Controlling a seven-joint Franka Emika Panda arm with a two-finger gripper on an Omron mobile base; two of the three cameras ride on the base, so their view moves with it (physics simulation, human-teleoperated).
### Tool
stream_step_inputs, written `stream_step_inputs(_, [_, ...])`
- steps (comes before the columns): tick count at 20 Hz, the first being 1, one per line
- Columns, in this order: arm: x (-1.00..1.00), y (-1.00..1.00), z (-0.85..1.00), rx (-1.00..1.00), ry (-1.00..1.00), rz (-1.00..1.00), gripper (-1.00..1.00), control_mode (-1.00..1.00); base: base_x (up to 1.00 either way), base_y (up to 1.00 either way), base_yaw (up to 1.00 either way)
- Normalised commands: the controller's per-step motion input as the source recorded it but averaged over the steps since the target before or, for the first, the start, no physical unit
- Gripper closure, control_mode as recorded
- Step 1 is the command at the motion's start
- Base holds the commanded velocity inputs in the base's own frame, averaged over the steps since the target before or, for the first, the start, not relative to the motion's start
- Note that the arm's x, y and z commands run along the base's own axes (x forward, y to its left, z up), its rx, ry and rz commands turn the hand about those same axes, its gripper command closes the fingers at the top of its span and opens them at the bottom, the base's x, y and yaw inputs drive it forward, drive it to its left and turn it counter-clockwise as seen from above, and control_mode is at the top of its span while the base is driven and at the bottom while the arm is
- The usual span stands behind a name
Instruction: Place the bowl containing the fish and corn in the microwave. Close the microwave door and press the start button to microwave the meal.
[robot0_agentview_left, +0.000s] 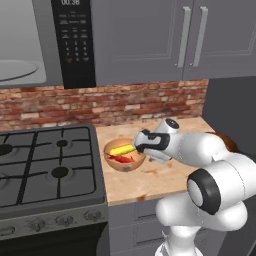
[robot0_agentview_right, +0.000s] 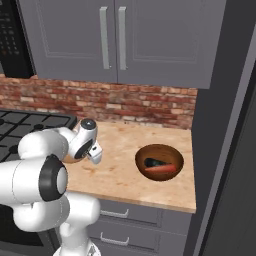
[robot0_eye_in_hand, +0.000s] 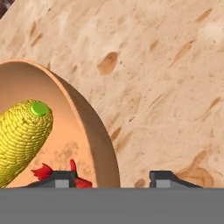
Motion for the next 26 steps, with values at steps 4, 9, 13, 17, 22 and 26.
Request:
stream_step_inputs(4, [0.0,0.0,-0.01,0.01,-0.05,0.0,1.0,-1.0,0.0,0.0,0.0])
stream_step_inputs(9, [-0.48,-0.37,0.15,0.09,-0.09,-0.03,1.0,-1.0,0.0,0.0,0.0])
stream_step_inputs(13, [-0.82,-0.59,0.5,0.06,-0.11,-0.01,1.0,-1.0,0.0,0.0,0.0])
stream_step_inputs(17, [-0.86,-0.52,0.76,0.01,-0.08,-0.02,1.0,-1.0,0.0,0.0,0.0])
stream_step_inputs(22, [-0.78,-0.38,0.93,0.0,-0.02,0.0,1.0,-1.0,0.0,0.0,0.0])
stream_step_inputs(26, [-0.68,-0.35,0.98,0.0,-0.02,0.0,1.0,-1.0,0.0,0.0,0.0])
